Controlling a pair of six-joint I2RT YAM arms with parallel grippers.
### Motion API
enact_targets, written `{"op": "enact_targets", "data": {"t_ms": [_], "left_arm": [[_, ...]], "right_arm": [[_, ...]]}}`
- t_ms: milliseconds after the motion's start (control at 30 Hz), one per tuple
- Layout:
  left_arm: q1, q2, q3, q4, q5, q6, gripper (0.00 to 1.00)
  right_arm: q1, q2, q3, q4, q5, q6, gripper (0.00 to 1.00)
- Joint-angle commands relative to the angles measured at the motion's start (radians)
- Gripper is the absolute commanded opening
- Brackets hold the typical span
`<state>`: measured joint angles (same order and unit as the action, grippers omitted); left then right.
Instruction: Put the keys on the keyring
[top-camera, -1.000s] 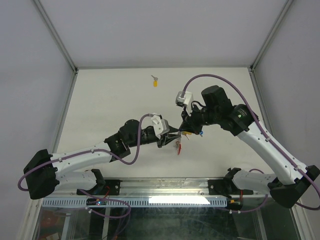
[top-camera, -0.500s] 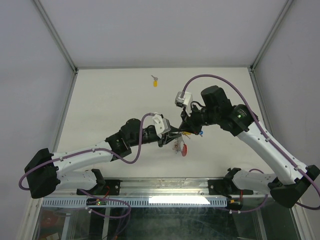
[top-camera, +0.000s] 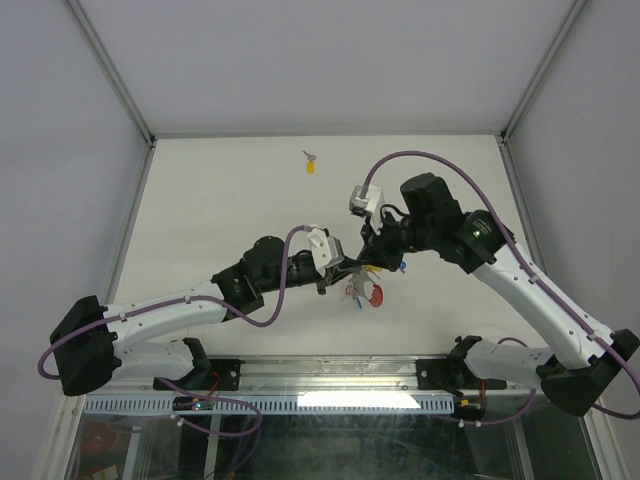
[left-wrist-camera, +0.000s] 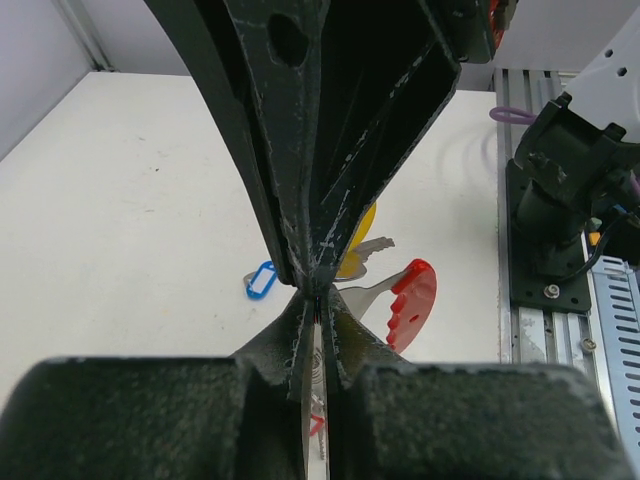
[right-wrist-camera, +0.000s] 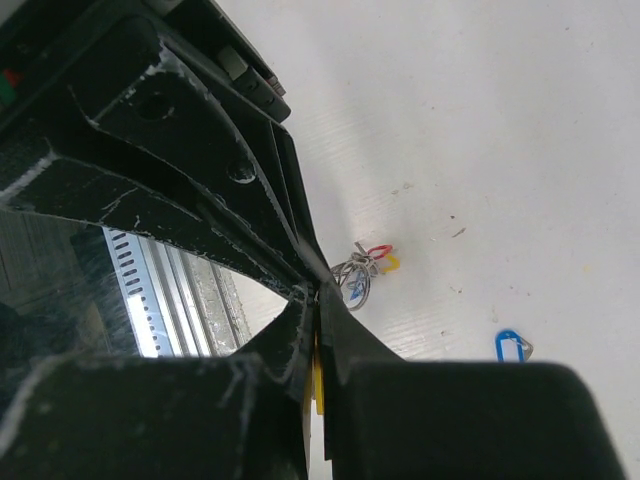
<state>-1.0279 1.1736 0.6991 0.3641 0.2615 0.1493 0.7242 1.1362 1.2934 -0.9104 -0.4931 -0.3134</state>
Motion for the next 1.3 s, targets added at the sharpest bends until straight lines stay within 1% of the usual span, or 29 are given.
{"op": "enact_targets", "data": {"t_ms": [0, 133, 433, 633, 900, 1133, 1267], "left_arm": [[-0.006, 0.002, 0.051, 0.001, -0.012, 0.018, 0.0], [-0.006, -0.013, 0.039, -0.005, -0.025, 0.019, 0.0], [-0.006, -0.047, 0.01, 0.008, -0.045, 0.013, 0.0], [-0.006, -0.067, -0.006, 0.025, -0.056, 0.009, 0.0], [-0.006, -0.086, -0.019, 0.04, -0.074, 0.006, 0.0], [-0.006, -0.089, -0.027, 0.044, -0.072, 0.004, 0.0], [-0.006, -0.093, -0.032, 0.042, -0.07, 0.003, 0.0]], "right_arm": [[0.009, -0.035, -0.011, 0.088, -0.028, 0.025, 0.0], [0.007, -0.052, -0.028, 0.107, 0.02, 0.056, 0.0], [0.007, -0.106, -0.078, 0.163, 0.207, 0.167, 0.0], [0.006, -0.118, -0.105, 0.175, 0.248, 0.204, 0.0], [0.006, -0.128, -0.156, 0.193, 0.232, 0.243, 0.0], [0.004, -0.171, -0.195, 0.292, 0.196, 0.283, 0.1], [0.001, -0.191, -0.213, 0.335, 0.166, 0.304, 0.18]]}}
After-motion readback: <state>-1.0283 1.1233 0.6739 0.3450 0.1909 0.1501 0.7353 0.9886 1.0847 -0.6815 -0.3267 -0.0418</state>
